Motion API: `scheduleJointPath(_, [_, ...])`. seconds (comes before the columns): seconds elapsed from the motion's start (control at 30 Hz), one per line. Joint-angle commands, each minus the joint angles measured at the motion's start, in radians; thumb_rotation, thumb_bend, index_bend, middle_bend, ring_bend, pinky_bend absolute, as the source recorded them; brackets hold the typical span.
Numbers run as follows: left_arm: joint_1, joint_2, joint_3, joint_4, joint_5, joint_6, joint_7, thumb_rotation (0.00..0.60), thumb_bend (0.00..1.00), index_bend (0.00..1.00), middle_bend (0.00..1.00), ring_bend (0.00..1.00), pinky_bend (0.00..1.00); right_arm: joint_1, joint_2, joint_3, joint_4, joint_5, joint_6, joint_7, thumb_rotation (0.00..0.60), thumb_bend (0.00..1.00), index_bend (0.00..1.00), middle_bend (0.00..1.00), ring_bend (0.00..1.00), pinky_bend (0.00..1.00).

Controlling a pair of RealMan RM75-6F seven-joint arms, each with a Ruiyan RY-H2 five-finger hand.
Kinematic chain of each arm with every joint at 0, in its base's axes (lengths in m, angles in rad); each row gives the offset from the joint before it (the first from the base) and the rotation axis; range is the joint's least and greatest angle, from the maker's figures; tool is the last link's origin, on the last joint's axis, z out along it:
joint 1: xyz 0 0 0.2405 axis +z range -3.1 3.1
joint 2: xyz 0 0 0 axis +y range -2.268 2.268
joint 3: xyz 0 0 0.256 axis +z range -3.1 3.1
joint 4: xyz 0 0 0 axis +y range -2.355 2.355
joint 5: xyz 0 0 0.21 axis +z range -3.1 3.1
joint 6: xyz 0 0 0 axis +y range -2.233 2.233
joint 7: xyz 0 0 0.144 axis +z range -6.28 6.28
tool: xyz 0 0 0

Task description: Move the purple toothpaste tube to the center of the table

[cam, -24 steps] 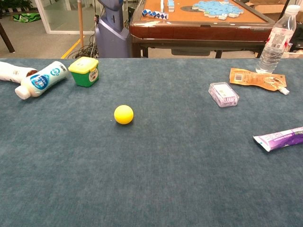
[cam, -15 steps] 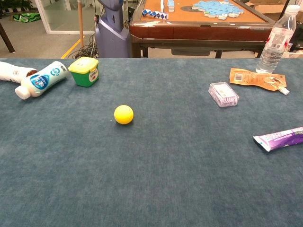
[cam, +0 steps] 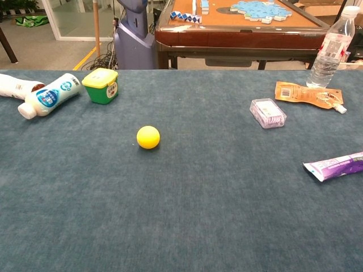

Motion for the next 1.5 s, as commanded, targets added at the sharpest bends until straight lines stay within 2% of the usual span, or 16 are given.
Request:
scheduleJointPath(0.03, [-0.002, -0.003, 0.001, 0.002, -0.001, -0.005, -0.004, 0.600, 0.04, 0.00, 0.00, 0.00, 0.08, 0.029, 0.011, -0.003, 0.004, 0.046, -0.053, -0.031, 0.600, 0.27, 0.30, 0.38, 0.28, 0.36])
scheduleJointPath(0.57, [-0.005, -0.011, 0.006, 0.019, -0.001, -0.019, -0.022, 0.600, 0.05, 0.00, 0.00, 0.00, 0.08, 0.177, -0.092, 0.011, 0.136, 0.206, -0.278, -0.139, 0.600, 0.27, 0.27, 0.37, 0.28, 0.38])
scheduleJointPath(0.9, [0.000, -0.010, 0.007, 0.022, -0.002, -0.015, -0.027, 0.600, 0.04, 0.00, 0.00, 0.00, 0.08, 0.263, -0.178, 0.023, 0.225, 0.267, -0.341, -0.216, 0.600, 0.27, 0.24, 0.36, 0.28, 0.38])
scheduleJointPath(1.37, [0.005, -0.005, 0.004, 0.023, -0.008, -0.010, -0.028, 0.600, 0.04, 0.00, 0.00, 0.00, 0.08, 0.382, -0.279, 0.077, 0.270, 0.229, -0.349, -0.237, 0.600, 0.27, 0.23, 0.36, 0.28, 0.38])
scheduleJointPath(1.5, [0.010, -0.003, 0.004, 0.024, -0.008, -0.004, -0.031, 0.600, 0.04, 0.00, 0.00, 0.00, 0.08, 0.399, -0.282, 0.071, 0.243, 0.189, -0.352, -0.221, 0.600, 0.27, 0.23, 0.35, 0.28, 0.38])
